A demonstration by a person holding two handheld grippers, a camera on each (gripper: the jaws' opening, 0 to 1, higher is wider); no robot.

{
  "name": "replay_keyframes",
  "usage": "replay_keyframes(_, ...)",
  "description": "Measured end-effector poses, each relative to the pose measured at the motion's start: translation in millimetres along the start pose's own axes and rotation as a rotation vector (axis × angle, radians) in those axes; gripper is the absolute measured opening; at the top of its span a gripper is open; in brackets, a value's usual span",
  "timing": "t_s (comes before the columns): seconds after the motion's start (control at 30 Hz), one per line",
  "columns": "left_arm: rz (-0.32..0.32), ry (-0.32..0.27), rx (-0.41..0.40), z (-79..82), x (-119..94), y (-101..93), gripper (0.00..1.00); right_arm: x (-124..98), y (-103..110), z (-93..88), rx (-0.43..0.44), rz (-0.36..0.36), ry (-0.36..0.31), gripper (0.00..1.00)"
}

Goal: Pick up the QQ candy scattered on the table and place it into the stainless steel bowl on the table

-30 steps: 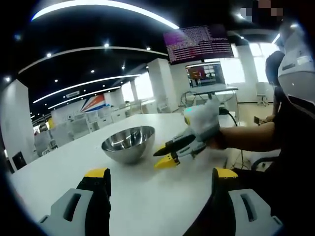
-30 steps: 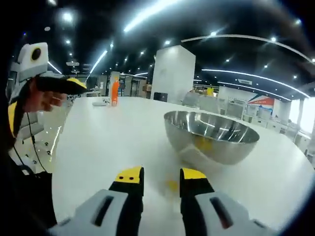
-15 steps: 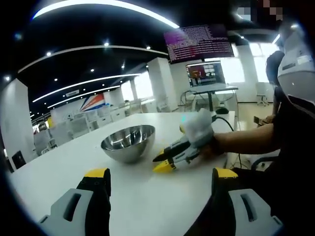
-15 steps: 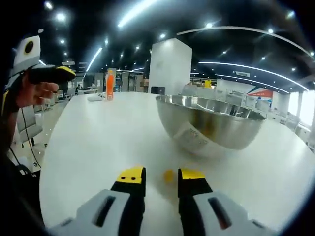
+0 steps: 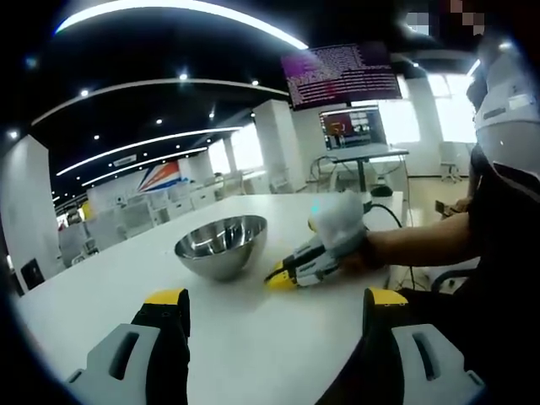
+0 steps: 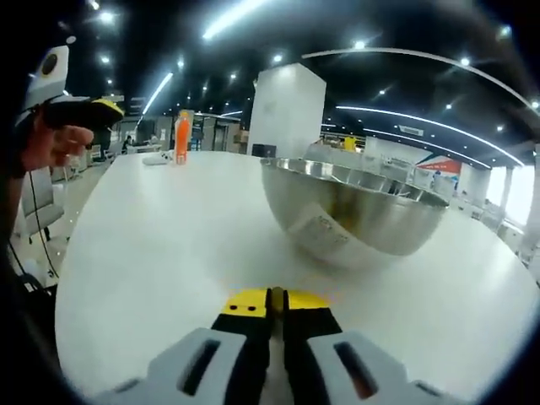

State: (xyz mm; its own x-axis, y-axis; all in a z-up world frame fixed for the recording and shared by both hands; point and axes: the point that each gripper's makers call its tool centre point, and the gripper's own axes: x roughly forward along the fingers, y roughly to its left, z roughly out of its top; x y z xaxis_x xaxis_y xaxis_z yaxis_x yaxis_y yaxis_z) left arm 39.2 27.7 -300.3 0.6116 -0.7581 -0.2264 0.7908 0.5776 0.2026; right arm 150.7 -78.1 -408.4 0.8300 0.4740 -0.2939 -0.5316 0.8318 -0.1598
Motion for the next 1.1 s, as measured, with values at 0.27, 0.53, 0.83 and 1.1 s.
replay_keyframes(0.27,0.005,0.001,-0.003,-1.3,-1.9,1.5,0.85,-1.9,3.6,1.2,0.000,-0.002,0.001,0.05)
replay_keyframes(0.53,0.009,-0.003,-0.001,0.7,-2.6,2.2,0.85,-17.3,30.6,19.8,0.018,0.062,-0.036,0.05)
replay_keyframes(0.83,0.007,-0.002,-0.003,-0.2,-1.6,2.0,0.85,-50.3,60.9,94.5,-0.014,0.166,-0.163,0.05)
replay_keyframes(1.1,0.004,-0.002,-0.004,-0.2,-1.3,1.0,0.85,-107.2,63.4,212.3,-0.172,0.161,-0.399,0.05)
